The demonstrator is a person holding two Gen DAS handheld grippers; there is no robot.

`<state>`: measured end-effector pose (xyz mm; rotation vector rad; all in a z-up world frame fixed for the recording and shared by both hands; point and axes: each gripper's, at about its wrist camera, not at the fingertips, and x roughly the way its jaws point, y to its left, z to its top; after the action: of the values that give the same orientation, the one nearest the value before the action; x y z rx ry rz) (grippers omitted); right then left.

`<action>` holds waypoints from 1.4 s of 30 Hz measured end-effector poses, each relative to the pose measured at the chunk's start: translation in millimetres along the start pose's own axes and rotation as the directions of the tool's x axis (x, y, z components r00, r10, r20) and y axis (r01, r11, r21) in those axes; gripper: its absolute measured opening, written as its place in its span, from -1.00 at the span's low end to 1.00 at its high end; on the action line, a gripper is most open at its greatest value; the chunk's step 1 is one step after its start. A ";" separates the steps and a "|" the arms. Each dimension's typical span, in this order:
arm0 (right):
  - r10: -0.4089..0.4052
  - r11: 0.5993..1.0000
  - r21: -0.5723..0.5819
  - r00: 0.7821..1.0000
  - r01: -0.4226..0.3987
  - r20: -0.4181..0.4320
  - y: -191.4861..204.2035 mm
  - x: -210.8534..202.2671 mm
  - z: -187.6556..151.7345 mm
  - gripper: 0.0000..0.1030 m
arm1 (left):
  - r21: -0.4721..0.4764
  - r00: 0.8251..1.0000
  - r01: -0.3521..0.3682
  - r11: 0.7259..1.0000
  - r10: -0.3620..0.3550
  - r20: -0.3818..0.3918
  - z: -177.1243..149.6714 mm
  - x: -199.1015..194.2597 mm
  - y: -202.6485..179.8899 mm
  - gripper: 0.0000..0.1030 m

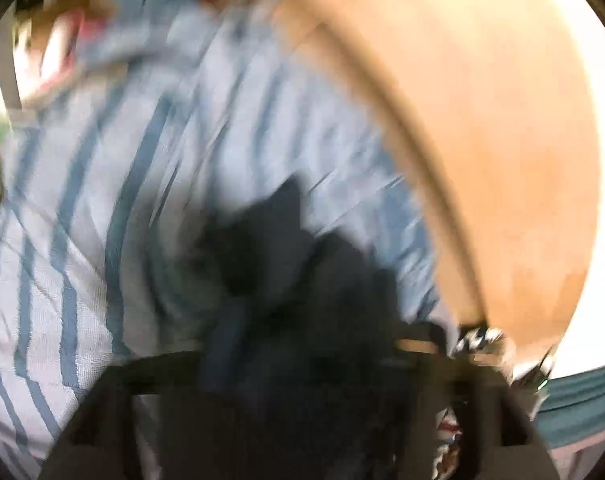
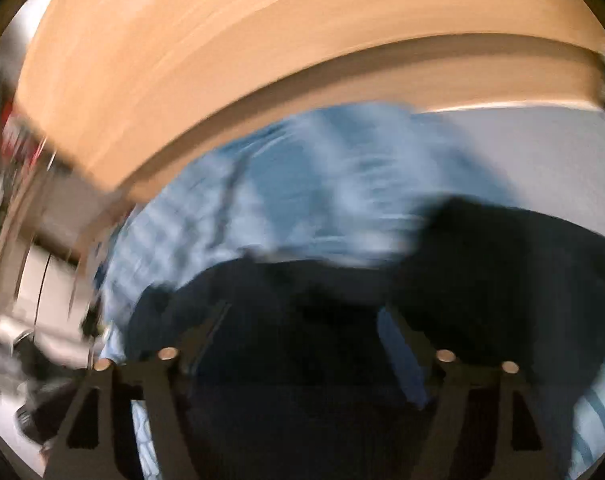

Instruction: Fold clothes

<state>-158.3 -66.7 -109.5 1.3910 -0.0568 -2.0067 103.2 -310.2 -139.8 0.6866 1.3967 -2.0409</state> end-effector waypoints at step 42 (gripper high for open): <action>-0.267 0.960 0.013 0.906 0.278 0.327 -69.3 -80.9 61.4 -0.62 | 0.490 0.940 0.117 0.864 0.064 -0.336 -66.9 198.7 -148.8 -0.89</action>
<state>-229.4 10.6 -45.5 1.0771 0.0269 -2.4462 -135.2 -236.1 -201.2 1.3067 1.0323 -2.4216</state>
